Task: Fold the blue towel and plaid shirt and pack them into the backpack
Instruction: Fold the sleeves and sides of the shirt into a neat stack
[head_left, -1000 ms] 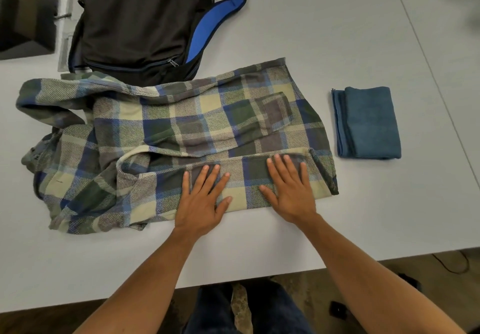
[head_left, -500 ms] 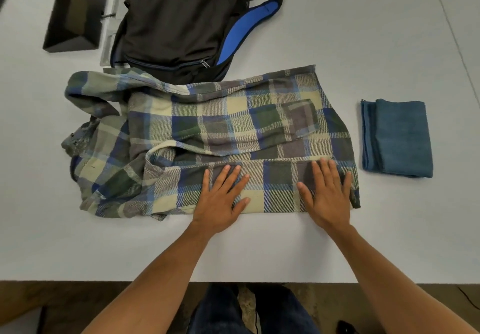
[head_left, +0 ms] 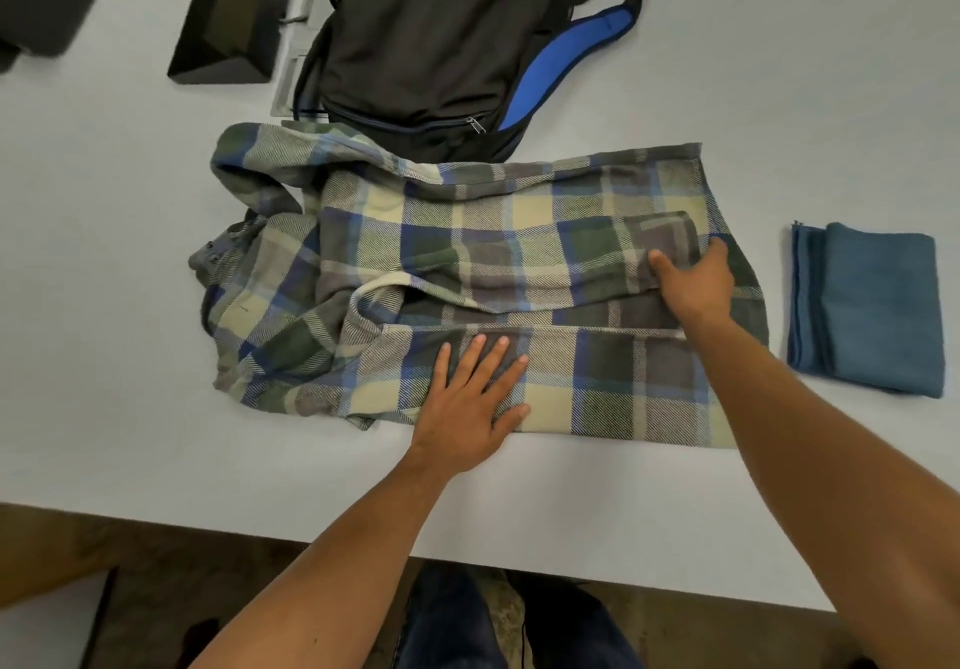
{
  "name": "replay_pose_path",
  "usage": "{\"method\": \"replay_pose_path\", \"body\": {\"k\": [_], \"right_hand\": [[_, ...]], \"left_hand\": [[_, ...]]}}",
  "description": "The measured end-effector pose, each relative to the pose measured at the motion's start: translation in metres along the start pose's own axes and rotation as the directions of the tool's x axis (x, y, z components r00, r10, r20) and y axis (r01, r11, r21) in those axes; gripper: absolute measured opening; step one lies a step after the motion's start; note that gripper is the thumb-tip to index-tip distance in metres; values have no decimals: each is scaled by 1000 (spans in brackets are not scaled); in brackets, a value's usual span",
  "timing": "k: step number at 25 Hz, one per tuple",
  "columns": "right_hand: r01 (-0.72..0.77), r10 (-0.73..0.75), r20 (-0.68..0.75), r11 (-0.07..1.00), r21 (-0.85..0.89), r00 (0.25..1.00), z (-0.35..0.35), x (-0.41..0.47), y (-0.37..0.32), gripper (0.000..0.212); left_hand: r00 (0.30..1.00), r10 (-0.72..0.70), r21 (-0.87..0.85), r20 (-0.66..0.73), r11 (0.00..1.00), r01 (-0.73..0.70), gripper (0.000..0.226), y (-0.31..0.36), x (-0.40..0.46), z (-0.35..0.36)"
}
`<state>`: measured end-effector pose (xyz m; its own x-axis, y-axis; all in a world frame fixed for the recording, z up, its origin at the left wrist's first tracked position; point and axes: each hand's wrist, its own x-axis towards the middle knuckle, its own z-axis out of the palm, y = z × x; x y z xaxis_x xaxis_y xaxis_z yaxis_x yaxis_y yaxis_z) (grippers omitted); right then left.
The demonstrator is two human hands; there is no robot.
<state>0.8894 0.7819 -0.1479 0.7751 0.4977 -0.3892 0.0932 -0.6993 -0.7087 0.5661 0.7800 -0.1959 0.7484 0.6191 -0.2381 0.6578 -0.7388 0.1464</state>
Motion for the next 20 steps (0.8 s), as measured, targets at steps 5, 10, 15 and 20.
{"method": "replay_pose_path", "body": {"k": [5, 10, 15, 20], "right_hand": [[-162, 158, 34, 958, 236, 987, 12, 3, -6, 42], [-44, 30, 39, 894, 446, 999, 4, -23, -29, 21], [29, -78, 61, 815, 579, 995, -17, -53, -65, 22], [66, -172, 69, 673, 736, 983, -39, -73, -92, 27]], "left_hand": [[998, 29, -336, -53, 941, -45, 58, -16, -15, -18], [857, -221, -303, -466, 949, 80, 32, -65, -70, -35], [729, -565, -404, -386, 814, 417, 61, -140, -87, -59], [771, -635, -392, -49, 722, 570, 64, -183, -86, -78]]}}
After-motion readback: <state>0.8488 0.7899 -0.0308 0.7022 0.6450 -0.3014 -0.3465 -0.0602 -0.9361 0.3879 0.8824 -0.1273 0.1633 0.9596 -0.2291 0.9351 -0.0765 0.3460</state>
